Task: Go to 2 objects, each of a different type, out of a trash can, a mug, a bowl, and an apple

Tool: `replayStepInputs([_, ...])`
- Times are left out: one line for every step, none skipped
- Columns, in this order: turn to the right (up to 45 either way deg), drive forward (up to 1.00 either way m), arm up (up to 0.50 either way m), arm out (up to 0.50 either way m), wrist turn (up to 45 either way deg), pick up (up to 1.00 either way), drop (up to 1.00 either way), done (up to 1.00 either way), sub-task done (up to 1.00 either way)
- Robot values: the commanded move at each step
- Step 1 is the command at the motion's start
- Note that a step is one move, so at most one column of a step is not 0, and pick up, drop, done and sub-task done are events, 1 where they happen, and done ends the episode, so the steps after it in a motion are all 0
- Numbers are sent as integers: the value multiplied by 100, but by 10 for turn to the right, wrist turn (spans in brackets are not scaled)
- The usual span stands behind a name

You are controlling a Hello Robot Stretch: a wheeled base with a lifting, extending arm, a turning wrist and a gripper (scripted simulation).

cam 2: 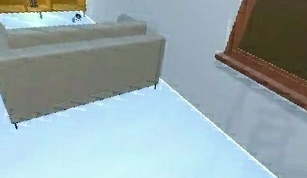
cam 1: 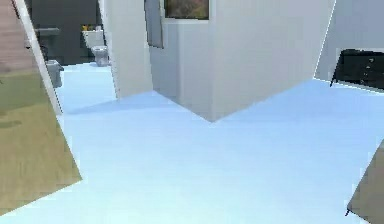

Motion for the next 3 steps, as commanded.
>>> replayStepInputs([0, 10, 0, 0, 0, 0, 0, 0, 0])
replayStepInputs([-450, 0, 0, 0, 0, 0, 0, 0, 0])
replayStepInputs([-420, 0, 0, 0, 0, 0, 0, 0, 0])
